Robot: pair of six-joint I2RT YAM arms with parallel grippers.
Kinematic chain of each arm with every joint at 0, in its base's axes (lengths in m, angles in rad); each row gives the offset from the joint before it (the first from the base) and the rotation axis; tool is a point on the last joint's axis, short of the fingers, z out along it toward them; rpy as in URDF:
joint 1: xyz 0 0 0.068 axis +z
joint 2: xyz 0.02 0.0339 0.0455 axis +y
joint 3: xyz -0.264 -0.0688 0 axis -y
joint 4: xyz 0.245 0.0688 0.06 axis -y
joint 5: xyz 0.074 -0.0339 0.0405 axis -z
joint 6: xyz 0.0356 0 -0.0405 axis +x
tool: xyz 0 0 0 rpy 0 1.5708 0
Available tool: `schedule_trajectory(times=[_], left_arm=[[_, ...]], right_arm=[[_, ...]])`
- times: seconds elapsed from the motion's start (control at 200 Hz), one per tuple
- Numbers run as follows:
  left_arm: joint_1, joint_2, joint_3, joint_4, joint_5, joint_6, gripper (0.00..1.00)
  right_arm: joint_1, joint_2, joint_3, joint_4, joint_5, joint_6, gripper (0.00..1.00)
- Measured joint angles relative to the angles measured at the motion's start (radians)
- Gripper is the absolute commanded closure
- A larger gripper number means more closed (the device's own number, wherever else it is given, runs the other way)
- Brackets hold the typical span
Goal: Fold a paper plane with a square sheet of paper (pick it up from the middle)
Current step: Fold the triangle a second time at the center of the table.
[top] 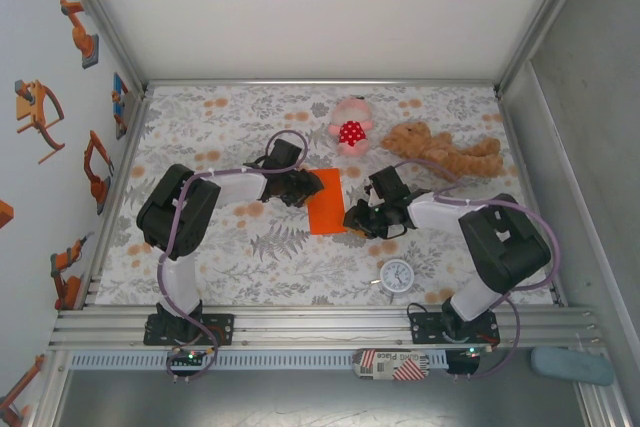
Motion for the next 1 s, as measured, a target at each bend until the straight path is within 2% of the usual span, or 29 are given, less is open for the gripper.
schedule_trajectory(times=[0.711, 0.997], left_arm=[[0.0, 0.0, 0.0, 0.0, 0.0, 0.0, 0.63], [0.0, 0.0, -0.001, 0.002, 0.0, 0.0, 0.63]], right_arm=[[0.01, 0.011, 0.0, 0.063, -0.018, 0.004, 0.79], [0.01, 0.011, 0.0, 0.063, 0.004, 0.023, 0.85]])
